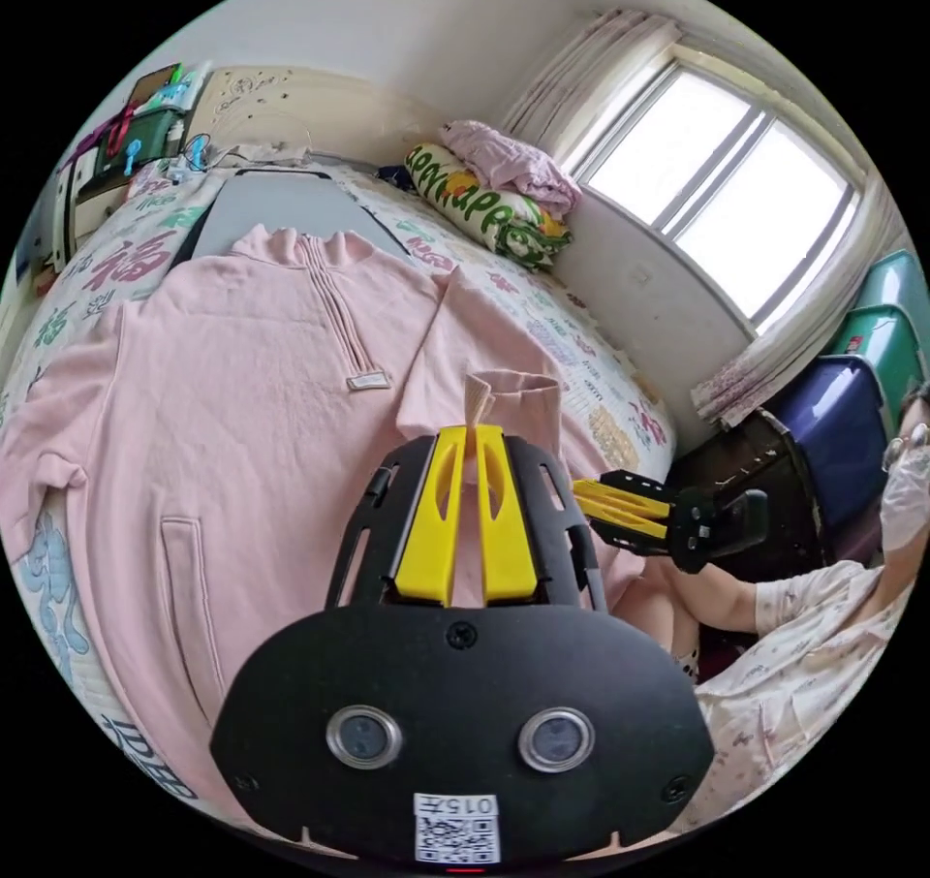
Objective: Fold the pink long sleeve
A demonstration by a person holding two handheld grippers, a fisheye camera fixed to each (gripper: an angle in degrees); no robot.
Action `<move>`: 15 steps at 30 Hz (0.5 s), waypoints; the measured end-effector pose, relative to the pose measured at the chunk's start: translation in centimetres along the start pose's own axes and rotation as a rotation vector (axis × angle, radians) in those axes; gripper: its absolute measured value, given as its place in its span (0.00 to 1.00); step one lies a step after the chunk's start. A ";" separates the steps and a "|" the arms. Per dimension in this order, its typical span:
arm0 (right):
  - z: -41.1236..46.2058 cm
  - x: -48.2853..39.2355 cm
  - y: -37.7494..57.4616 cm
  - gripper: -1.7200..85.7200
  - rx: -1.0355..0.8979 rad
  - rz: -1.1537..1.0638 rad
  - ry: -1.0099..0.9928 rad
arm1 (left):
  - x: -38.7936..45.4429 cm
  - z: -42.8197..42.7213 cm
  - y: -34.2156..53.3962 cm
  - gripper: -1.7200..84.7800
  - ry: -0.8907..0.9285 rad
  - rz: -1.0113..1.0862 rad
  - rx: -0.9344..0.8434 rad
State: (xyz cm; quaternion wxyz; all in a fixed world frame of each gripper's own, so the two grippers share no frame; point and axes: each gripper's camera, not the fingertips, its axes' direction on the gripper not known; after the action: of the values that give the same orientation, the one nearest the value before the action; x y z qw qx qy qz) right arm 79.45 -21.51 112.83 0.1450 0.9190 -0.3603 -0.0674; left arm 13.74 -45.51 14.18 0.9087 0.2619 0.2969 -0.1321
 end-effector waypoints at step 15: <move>7.5 19.0 17.4 0.01 -0.127 0.009 -0.430 | 5.5 -6.2 16.5 0.03 -0.019 -0.053 0.033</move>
State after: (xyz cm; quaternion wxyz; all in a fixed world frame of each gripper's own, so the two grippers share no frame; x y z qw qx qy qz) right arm 80.44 -48.31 110.81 0.1225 0.8710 -0.3819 -0.2838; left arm 21.65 -28.88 13.11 0.9033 0.2676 0.2930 -0.1634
